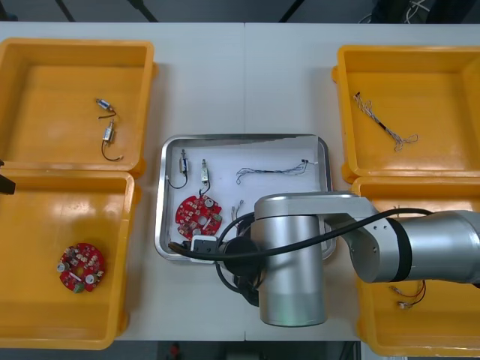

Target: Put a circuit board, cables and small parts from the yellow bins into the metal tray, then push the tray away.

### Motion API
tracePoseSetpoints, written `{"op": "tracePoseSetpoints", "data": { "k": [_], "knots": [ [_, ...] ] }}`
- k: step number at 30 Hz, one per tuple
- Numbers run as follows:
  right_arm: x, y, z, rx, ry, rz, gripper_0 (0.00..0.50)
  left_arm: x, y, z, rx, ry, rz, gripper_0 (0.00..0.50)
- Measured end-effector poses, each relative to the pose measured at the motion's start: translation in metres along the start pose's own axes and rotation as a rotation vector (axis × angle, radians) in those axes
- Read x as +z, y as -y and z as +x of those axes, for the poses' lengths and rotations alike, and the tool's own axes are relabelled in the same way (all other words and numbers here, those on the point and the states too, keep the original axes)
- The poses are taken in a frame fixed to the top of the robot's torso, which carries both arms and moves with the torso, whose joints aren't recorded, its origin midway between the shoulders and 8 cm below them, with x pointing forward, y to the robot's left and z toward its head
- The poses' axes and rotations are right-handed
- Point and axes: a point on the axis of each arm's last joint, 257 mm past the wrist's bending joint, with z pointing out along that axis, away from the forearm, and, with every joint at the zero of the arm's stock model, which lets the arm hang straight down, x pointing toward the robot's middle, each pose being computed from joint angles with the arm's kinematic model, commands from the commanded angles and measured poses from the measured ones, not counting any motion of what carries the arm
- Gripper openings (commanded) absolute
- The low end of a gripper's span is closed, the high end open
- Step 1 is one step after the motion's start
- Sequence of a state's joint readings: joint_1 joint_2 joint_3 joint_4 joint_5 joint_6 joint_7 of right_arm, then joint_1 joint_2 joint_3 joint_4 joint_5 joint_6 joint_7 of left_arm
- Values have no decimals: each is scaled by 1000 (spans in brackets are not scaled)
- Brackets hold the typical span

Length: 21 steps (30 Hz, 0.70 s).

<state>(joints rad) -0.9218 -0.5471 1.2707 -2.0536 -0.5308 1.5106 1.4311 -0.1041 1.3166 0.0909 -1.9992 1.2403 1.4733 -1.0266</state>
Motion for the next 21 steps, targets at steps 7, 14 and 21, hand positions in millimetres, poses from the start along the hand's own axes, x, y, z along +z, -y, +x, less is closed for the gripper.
{"op": "tracePoseSetpoints", "data": {
  "k": [7, 14, 21],
  "knots": [
    [15, -3, -3, -11, -7, 11, 500, 0, 0, 0, 0, 0, 0, 500],
    [23, -7, -3, -25, -11, 13, 453, 0, 0, 0, 1, 0, 0, 500],
    [24, -9, -3, -36, -13, 14, 0, 0, 0, 0, 1, 0, 0, 500]
  ]
}}
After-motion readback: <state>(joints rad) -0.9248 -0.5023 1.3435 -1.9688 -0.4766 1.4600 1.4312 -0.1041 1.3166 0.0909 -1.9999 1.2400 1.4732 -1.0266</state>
